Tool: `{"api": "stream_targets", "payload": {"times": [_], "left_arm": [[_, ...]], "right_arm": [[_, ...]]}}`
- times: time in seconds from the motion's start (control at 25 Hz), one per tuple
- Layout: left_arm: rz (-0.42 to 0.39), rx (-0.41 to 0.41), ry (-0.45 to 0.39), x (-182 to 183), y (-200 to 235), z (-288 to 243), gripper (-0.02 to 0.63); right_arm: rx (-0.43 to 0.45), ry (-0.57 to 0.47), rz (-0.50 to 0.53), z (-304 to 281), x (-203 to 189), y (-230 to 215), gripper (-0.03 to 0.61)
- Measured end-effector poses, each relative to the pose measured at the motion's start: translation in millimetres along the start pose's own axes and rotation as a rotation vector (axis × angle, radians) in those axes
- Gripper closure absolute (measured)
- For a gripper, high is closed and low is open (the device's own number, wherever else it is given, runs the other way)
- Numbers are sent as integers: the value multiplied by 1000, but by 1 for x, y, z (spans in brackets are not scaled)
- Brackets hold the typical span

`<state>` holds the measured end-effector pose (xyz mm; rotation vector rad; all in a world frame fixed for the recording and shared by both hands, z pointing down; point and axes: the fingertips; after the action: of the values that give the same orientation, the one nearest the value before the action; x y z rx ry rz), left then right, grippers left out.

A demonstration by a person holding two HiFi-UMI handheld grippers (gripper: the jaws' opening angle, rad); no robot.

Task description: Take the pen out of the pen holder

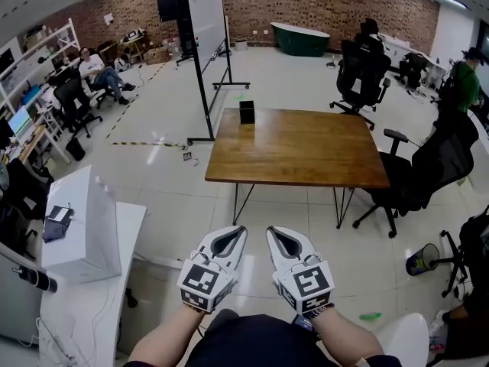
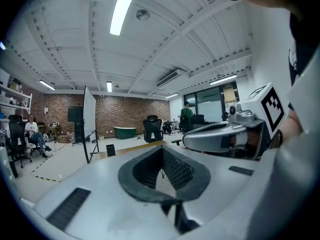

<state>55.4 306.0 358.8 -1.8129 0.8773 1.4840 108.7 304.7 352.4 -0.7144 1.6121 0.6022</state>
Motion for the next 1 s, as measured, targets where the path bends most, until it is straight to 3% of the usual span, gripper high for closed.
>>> {"api": "stream_targets", "payload": {"times": [0.44,1.0], "left_arm": [[2,-6,0,-4,37,-43,609],[30,-53,3,-6,158,-125,609]], "right_arm": [[-6,12,-4,-44,-4,-32,578],[-46,38,-5,-177,14,-83,578]]}}
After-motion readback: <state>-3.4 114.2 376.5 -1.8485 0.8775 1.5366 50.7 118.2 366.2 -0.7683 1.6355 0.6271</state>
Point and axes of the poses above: the fingertips, and each gripper's own axes: z backward along the fingers, y to its left, x out of its top
